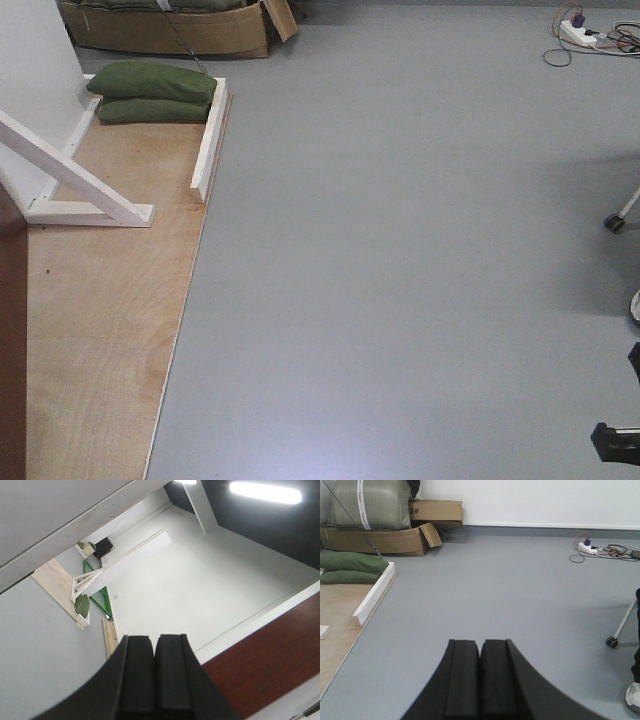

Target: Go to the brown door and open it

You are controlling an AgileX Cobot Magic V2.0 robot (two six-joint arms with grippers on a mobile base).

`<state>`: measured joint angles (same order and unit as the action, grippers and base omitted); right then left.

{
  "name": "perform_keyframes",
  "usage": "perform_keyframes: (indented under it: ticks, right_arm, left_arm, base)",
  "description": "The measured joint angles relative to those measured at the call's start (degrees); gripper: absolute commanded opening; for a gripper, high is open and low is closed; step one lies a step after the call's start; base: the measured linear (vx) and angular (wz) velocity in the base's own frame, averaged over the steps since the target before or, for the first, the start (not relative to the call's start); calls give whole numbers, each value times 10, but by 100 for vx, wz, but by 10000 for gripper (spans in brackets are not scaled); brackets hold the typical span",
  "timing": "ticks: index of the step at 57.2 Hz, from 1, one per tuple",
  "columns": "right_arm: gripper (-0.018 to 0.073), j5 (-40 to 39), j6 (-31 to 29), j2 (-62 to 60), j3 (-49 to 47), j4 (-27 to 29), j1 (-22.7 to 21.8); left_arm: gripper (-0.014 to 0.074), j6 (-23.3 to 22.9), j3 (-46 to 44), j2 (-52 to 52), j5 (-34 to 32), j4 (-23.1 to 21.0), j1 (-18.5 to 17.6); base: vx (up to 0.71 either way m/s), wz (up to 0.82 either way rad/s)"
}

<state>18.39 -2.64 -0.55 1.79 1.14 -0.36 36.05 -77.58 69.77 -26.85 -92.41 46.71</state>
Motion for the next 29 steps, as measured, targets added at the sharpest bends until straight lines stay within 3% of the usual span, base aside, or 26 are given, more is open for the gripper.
perform_keyframes:
  ticks: [19,29]
  right_arm:
    - [0,0,0,0,0,0,0]
    - [0,0,0,0,0,0,0]
  left_arm:
    - [-4,0,0,36,90,-30,114]
    - [-4,0,0,71,169,-30,148]
  base:
    - [0,0]
    - [0,0]
